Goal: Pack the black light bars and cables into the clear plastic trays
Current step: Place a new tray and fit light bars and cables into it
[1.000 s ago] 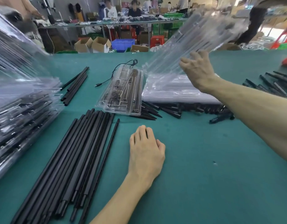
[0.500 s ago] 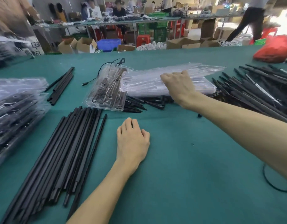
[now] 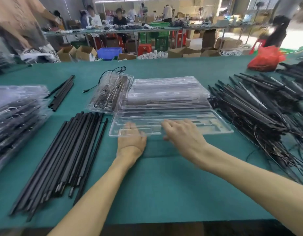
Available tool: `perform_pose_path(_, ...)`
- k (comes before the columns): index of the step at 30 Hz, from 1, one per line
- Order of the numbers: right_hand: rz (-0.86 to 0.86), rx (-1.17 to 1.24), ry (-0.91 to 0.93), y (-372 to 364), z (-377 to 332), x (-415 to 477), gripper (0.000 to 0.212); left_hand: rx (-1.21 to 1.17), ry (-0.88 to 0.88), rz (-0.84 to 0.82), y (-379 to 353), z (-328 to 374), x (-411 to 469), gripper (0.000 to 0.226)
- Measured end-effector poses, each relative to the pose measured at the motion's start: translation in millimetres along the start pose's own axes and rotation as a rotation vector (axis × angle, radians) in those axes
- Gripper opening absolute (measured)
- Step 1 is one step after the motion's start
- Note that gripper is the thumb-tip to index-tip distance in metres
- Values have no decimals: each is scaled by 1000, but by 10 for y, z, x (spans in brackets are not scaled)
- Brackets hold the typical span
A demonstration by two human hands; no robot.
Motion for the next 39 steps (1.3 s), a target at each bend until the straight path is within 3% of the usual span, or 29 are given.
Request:
perform_pose_path(4,24,135,-1,-106,-9,-216,28,-1,44,-42,-37,-15,25,58)
perform_pose_path(8,155,197,-78,-222,-44,-435,38,22,10,39,-4,-27,36,42)
perform_pose_path(18,422,430,-137,-235,26,-539,15,-145,29,66,-11,-114,80,38)
perform_pose_path(22,487,414,-145,-268,35,-526,15,-358,113,86,31,-200,104,29)
perform_pose_path(24,499,409,-154,-290,30,-519,17,-542,95,161,103,-245,68,22)
perform_pose_path(26,495,395,-170,-300,25,-520,22,-761,110,247,186,-326,-5,30)
perform_pose_path(28,471,379,-161,-298,2,-515,27,-1003,239,329,258,-463,-101,27)
perform_pose_path(30,449,370,-150,-288,-10,-515,29,-1084,332,435,322,-593,-178,28)
perform_pose_path(32,438,369,-152,-275,-14,-515,28,-894,271,522,452,-629,-257,34)
perform_pose_path(36,414,349,-161,-240,-29,-534,29,-618,-83,613,808,-407,-437,32)
perform_pose_path(39,380,351,-170,-227,-33,-536,33,-444,-431,397,893,-110,-505,23)
Point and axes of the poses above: each hand's wrist, its own x-axis towards the middle knuckle, its own y-axis out of the back of the hand, z = x × y, the point moved 4 cm from there along x, towards the middle knuckle, and after that the axes turned 2 degrees about -x, right-handed, at the moved point
